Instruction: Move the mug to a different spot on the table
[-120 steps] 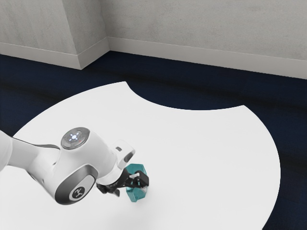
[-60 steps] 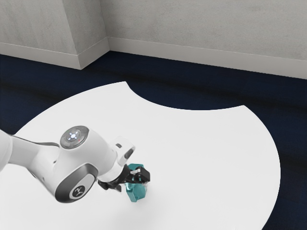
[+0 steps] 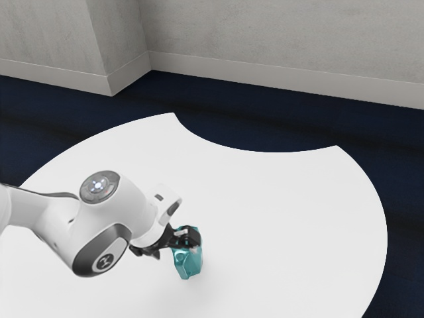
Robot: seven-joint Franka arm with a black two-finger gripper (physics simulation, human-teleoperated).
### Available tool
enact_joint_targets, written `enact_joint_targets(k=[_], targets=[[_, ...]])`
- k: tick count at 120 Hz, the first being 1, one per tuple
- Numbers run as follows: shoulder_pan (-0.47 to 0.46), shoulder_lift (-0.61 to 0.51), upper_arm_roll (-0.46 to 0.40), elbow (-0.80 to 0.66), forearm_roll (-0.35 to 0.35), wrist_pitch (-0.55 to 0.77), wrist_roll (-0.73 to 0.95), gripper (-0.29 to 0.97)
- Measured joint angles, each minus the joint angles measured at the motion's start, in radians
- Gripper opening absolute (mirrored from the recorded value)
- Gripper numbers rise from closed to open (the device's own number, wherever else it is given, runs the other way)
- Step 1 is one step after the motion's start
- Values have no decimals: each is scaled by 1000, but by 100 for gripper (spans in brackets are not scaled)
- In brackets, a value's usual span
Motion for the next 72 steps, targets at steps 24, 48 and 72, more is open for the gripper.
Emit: enact_joint_targets(k=[24,48,72], targets=[[52,-102,-37,0,0,-92,1,68],[215,-243,-203,-27,-39,-193,7,68],[330,-358,-448,-28,-478,-296,122,67]])
